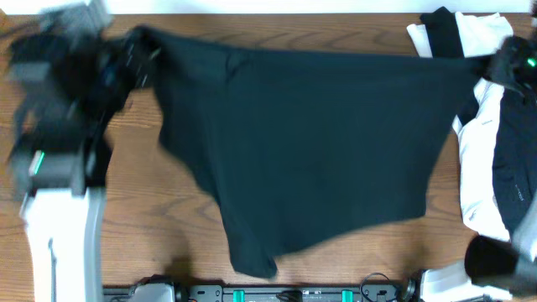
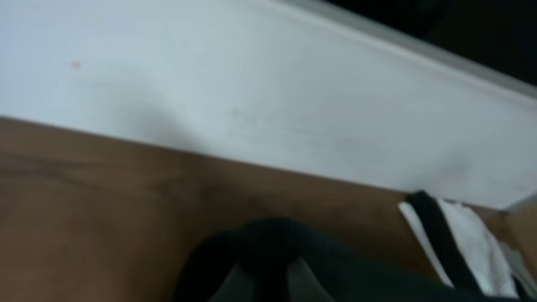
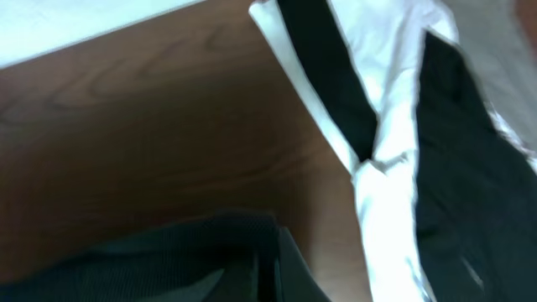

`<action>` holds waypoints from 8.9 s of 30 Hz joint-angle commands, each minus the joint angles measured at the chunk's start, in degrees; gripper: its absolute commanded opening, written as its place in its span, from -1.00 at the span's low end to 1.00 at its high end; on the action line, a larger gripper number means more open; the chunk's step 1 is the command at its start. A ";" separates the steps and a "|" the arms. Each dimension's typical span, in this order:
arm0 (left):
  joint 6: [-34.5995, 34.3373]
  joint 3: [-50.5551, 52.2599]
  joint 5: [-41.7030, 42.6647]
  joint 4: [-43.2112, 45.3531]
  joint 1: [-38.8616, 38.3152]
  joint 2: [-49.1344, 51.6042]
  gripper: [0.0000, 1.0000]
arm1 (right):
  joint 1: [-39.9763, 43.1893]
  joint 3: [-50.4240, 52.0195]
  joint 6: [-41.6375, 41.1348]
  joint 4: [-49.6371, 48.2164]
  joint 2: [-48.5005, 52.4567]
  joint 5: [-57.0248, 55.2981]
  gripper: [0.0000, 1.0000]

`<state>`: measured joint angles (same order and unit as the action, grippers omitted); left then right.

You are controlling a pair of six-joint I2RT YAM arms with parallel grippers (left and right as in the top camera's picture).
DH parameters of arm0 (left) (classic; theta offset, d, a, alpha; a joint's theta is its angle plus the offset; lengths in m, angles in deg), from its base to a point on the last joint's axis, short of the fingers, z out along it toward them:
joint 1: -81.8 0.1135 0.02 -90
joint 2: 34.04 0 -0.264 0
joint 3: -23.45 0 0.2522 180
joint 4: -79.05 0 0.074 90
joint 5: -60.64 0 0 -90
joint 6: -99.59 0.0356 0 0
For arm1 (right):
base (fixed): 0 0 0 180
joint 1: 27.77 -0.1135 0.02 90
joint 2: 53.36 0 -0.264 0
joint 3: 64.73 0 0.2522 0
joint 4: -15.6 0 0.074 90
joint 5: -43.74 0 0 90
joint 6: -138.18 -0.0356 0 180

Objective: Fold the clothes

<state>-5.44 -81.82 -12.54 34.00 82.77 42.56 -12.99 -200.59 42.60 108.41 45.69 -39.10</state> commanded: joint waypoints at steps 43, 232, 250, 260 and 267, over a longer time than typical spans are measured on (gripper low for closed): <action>9.46 1.20 8.52 -54.05 2.25 25.53 -0.88 | 2.05 29.22 -1.62 3.41 5.22 -22.43 -0.97; -20.20 39.69 17.27 -15.74 -13.33 20.59 -0.88 | -3.39 29.22 0.09 3.13 5.22 -14.23 -0.98; -17.49 39.69 17.07 -21.70 -13.33 20.59 -0.24 | -3.39 29.22 0.09 3.50 5.22 -14.25 -0.97; -22.47 39.93 17.05 -15.67 -18.01 20.59 -0.24 | -3.39 29.22 0.09 4.07 5.22 -14.25 -0.97; -23.43 39.89 15.52 -13.33 -20.20 20.59 -0.88 | -3.39 29.22 0.11 4.07 5.22 -14.25 -0.97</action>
<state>-28.23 -42.45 4.71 20.75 62.47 62.87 -16.13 -171.41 42.21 112.41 51.18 -52.28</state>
